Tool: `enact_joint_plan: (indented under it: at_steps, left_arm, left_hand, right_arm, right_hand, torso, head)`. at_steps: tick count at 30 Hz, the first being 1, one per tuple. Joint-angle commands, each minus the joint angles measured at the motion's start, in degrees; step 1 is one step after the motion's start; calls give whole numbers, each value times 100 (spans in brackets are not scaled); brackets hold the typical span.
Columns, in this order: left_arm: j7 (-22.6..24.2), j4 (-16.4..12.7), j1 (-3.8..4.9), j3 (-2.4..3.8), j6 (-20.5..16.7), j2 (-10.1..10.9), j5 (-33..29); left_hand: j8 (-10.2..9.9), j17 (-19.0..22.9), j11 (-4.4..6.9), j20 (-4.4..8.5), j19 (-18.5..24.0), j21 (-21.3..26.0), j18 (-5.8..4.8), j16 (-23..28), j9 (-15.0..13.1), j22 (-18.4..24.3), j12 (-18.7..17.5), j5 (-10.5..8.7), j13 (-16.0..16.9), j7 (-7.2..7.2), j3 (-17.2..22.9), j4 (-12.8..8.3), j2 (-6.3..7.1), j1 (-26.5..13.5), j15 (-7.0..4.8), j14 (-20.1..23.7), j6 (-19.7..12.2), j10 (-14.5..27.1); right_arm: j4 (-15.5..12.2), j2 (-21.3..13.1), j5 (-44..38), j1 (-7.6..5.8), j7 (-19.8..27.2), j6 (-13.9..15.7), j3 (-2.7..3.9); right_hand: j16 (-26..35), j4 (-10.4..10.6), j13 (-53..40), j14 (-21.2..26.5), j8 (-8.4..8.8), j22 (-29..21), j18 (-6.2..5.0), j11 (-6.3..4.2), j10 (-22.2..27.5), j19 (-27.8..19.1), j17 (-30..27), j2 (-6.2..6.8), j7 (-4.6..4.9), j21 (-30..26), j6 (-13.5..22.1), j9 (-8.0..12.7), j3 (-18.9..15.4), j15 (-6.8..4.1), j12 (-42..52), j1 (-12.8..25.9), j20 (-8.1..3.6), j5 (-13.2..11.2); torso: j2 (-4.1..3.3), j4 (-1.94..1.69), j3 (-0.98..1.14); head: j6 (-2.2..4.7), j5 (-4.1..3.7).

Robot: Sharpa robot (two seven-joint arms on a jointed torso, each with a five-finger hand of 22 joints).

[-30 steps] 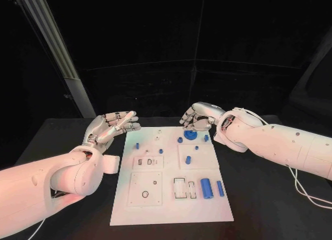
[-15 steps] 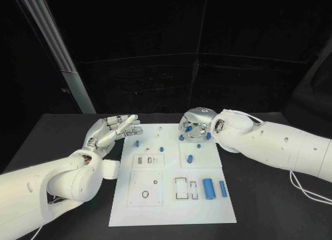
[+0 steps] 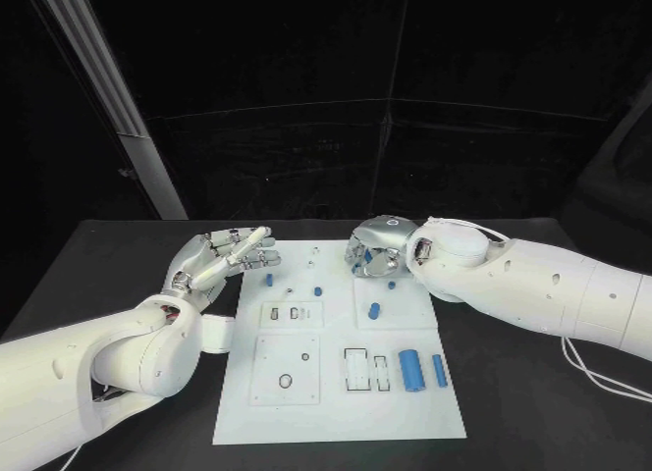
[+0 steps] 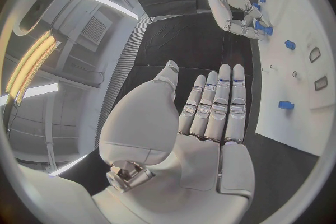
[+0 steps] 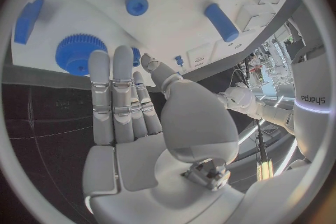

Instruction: Assemble the parts on the task board

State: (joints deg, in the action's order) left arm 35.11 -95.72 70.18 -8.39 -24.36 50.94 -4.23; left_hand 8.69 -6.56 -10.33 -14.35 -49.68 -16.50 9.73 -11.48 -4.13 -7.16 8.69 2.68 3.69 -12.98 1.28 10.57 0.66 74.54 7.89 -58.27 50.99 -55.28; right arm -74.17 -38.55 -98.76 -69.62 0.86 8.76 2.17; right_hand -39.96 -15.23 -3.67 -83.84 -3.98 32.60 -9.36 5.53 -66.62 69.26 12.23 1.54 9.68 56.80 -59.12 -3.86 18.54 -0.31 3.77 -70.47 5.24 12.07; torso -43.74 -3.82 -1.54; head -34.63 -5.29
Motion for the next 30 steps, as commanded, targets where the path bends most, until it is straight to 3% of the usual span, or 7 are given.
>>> enact_joint_plan:
  at_steps: [1,9,23,26,30]
  left_arm:
    - [-9,-9,10,4,96,3,52]
    - [-28,-3,10,3,104,13,52]
    - [-65,18,10,3,131,15,52]
    - [-70,21,10,3,134,16,52]
    - [-74,22,10,3,135,18,52]
  left_hand:
    - [-20,8,-32,-6,-54,26,70,19,9,7,-37,3,-6,-51,-31,13,-41,32,31,-5,23,-5]
    - [-26,10,-34,-7,-56,29,70,26,12,11,-45,3,-7,-53,-36,10,-43,33,32,-5,21,-2]
    - [-43,15,-38,-10,-57,40,69,45,19,20,-70,3,-7,-54,-49,2,-49,35,36,-5,15,9]
    - [-53,19,-40,-12,-56,48,68,57,23,27,-84,3,-8,-55,-56,-2,-54,36,39,-2,12,15]
    - [-53,19,-40,-12,-56,48,68,57,23,27,-84,3,-8,-55,-56,-2,-54,36,39,-2,12,15]
  right_arm:
    - [26,18,-111,-14,-57,-210,6]
    - [71,32,-181,-14,-93,-236,6]
    - [49,9,-248,-13,-81,-160,6]
    - [35,3,-243,-13,-58,-36,6]
    - [9,-8,-238,-13,-93,341,6]
  right_hand:
    - [-79,8,-6,-172,12,167,-1,-19,-28,72,17,-39,-10,130,-10,-10,75,-6,-6,24,11,-12]
    - [-320,33,-3,-107,14,455,30,-31,-80,90,53,-72,-13,391,-72,-11,260,-7,-11,14,10,-68]
    - [-524,65,-8,-36,1,662,49,-40,-135,74,65,-52,-27,583,-135,-17,418,-12,1,16,15,-81]
    - [-630,95,-26,-39,-52,920,83,-85,-288,155,77,-105,-75,763,-276,-42,505,-44,42,-17,-2,-104]
    - [-775,106,-55,-33,-124,1271,134,-161,-516,275,92,-236,-143,1011,-477,-81,678,-97,92,-156,-48,-297]
  torso:
    - [-23,-18,-1]
    - [-36,3,3]
    - [-55,3,6]
    - [-61,1,6]
    - [-63,3,9]
  head:
    - [8,-10]
    - [-5,14]
    - [-9,4]
    - [-12,0]
    - [-13,-3]
